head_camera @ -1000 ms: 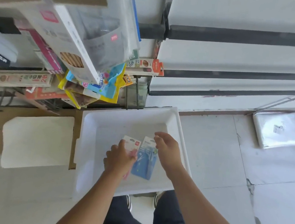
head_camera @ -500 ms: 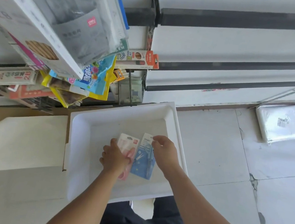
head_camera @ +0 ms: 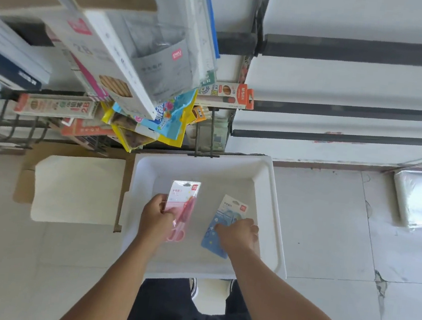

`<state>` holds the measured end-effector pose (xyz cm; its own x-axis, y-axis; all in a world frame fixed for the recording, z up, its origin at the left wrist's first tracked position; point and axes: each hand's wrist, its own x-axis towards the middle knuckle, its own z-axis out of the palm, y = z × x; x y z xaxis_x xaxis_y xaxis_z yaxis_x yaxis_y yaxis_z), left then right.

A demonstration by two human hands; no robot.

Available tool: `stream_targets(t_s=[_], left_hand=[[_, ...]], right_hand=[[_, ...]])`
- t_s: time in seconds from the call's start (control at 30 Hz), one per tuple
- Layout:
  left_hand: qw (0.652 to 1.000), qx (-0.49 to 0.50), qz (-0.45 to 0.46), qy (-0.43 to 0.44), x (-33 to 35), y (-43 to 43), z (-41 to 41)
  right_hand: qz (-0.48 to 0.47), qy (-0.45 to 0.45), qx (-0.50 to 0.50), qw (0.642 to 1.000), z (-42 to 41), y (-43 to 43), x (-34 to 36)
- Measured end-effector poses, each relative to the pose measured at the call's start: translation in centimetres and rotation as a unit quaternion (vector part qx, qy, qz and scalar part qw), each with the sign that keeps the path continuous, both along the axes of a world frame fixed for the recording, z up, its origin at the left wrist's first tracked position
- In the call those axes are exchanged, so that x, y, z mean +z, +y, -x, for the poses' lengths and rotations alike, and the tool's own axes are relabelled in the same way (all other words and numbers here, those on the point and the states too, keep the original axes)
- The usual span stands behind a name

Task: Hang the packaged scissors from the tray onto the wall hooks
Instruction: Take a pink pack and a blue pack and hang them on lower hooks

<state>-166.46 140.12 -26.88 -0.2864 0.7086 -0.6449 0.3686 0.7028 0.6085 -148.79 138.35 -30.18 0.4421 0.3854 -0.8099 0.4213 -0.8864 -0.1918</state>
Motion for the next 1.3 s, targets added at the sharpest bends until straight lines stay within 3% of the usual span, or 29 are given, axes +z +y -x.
stream_targets(t_s=[0.23,0.43,0.63,0.73,0.9,1.07,1.3], left_hand=[[0.999,0.044,-0.025,-0.004,0.1,-0.2,1.6],[0.996,0.071,-0.048,-0.027,0.1,-0.1,2.1],[0.995,0.074,-0.052,-0.051,1.4,0.2,1.9],[0.994,0.071,-0.051,-0.063,2.8,0.3,1.6],[0.990,0.079,-0.065,-0.094,5.6,0.3,1.1],[0.985,0.072,-0.081,-0.134,9.1,0.1,1.0],[0.970,0.059,-0.134,-0.193,14.7,0.0,0.0]], right_hand=[[0.043,-0.069,0.073,0.994,2.5,-0.5,-2.3],[0.006,-0.047,0.103,0.994,2.9,0.4,-3.2],[-0.055,0.027,0.052,0.997,1.4,-0.1,-2.7],[-0.093,0.110,-0.041,0.989,1.1,-0.7,-0.9],[-0.154,0.199,-0.145,0.957,0.5,-0.9,4.4],[-0.222,0.228,-0.208,0.925,-0.5,-0.8,9.5],[-0.327,0.283,-0.216,0.875,-1.4,-0.4,16.3]])
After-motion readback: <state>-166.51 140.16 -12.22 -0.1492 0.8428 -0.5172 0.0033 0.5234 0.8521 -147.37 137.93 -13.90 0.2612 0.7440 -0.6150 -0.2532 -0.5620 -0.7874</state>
